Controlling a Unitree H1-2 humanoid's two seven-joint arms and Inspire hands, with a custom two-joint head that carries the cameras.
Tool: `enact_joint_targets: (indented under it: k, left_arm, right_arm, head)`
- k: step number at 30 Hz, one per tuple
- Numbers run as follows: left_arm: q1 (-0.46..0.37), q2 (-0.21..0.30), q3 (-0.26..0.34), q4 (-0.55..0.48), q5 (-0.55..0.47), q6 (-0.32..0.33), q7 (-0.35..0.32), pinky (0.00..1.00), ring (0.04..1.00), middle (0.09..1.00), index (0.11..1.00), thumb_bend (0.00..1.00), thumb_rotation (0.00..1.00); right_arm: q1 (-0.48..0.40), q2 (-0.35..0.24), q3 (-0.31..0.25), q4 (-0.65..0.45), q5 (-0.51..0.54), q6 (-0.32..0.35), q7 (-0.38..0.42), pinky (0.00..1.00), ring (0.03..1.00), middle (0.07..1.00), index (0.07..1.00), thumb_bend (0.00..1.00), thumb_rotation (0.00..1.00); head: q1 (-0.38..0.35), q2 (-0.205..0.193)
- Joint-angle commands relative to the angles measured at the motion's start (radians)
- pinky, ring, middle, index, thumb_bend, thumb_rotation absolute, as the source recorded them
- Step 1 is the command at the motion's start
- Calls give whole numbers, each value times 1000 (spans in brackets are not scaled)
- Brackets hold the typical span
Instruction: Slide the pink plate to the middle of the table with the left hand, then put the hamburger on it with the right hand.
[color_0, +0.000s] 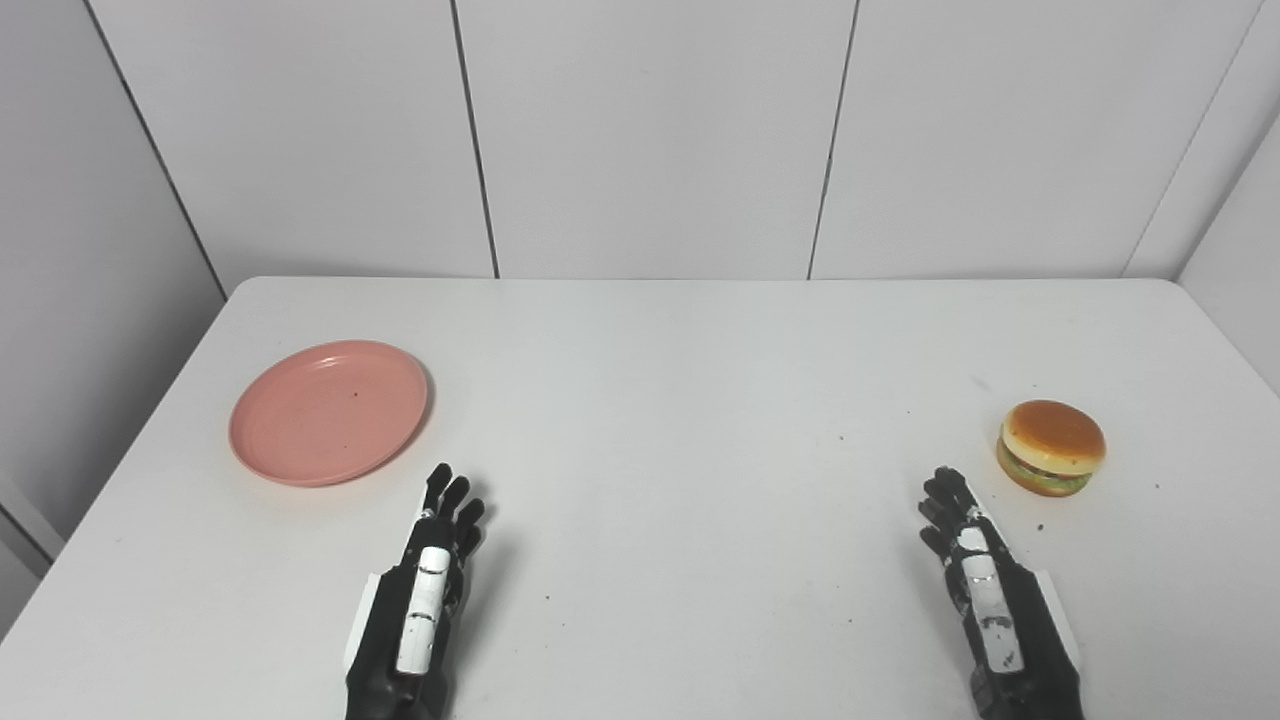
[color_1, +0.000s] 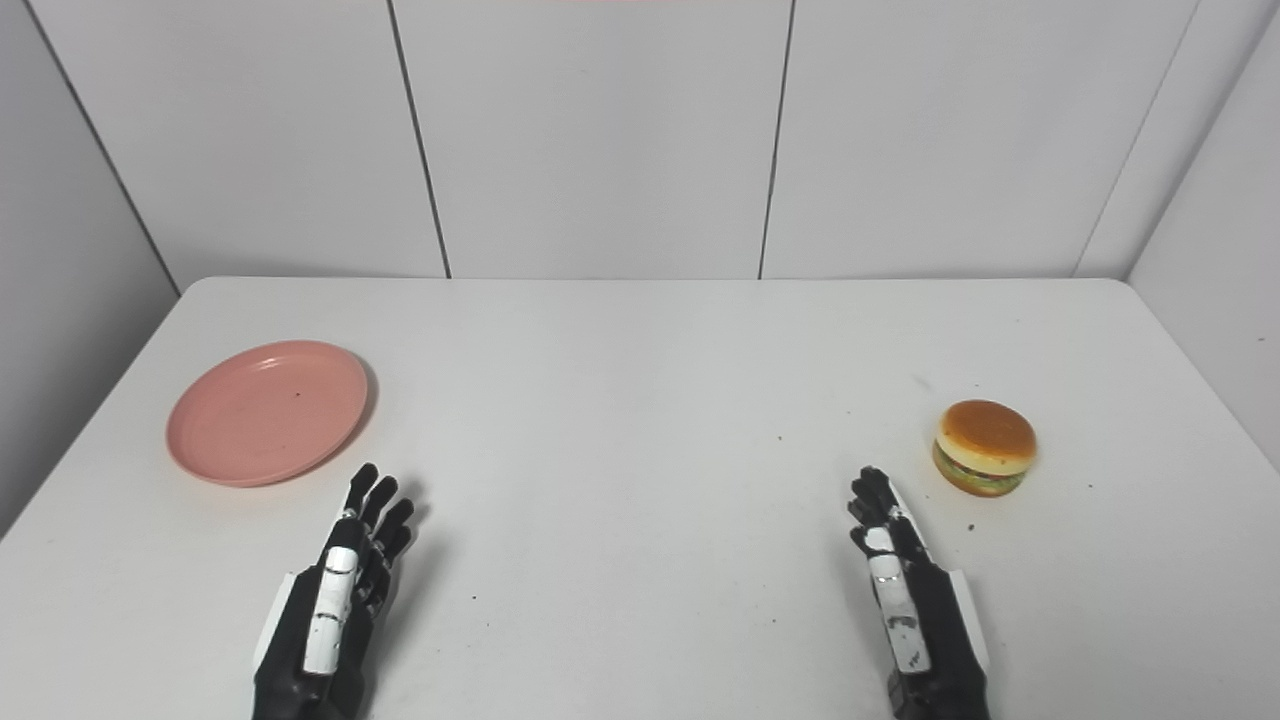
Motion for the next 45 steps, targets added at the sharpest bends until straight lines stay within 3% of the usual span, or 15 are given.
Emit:
enact_joint_targets:
  k: [1, 22, 24, 25, 26, 27, 31, 38, 45]
  left_arm:
    - [62, 93, -3, -24, -9, -13, -8, 991, 968, 1000, 1000, 707, 908]
    - [63, 95, -6, -27, -1, -12, -7, 979, 967, 997, 1000, 707, 912]
    - [66, 89, -10, -22, 3, -18, -5, 981, 966, 997, 1000, 702, 911]
    - [68, 82, -18, -11, 15, -32, -2, 981, 965, 997, 1000, 701, 911]
    - [70, 78, -23, -2, 24, -43, 1, 974, 963, 995, 1000, 692, 924]
    - [71, 69, -34, 13, 37, -59, 6, 972, 962, 995, 1000, 689, 929]
    - [62, 40, -75, 72, 86, -109, 35, 941, 944, 979, 1000, 643, 889]
    - [44, 8, -133, 148, 170, -184, 117, 856, 904, 952, 986, 556, 893]
    - [35, 1, -160, 187, 175, -216, 156, 827, 890, 944, 976, 616, 872]
  right_arm:
    - [41, -2, 9, -36, 5, 6, 6, 953, 935, 928, 920, 864, 923]
    - [43, -3, 11, -39, 4, 11, 6, 948, 931, 923, 918, 869, 926]
    - [44, -7, 8, -31, 9, 6, 10, 948, 928, 919, 917, 868, 926]
    - [45, -13, 2, -18, 17, -6, 15, 948, 928, 918, 916, 868, 926]
    - [47, -18, -2, -8, 22, -16, 19, 957, 929, 921, 919, 866, 925]
    - [47, -28, -12, 10, 35, -30, 28, 960, 929, 922, 920, 865, 925]
    - [34, -62, -51, 85, 78, -82, 67, 996, 945, 943, 957, 845, 952]
    - [-5, -107, -81, 206, 138, -143, 117, 1000, 969, 977, 999, 772, 1000]
    - [-18, -129, -82, 260, 167, -163, 129, 1000, 968, 981, 1000, 757, 1000]
  head:
    - [1, 1]
    - [0, 0]
    - [26, -21]
    - [105, -69]
    - [105, -69]
    - [175, -102]
    - [278, -159]
    - [349, -223]
    - [403, -275]
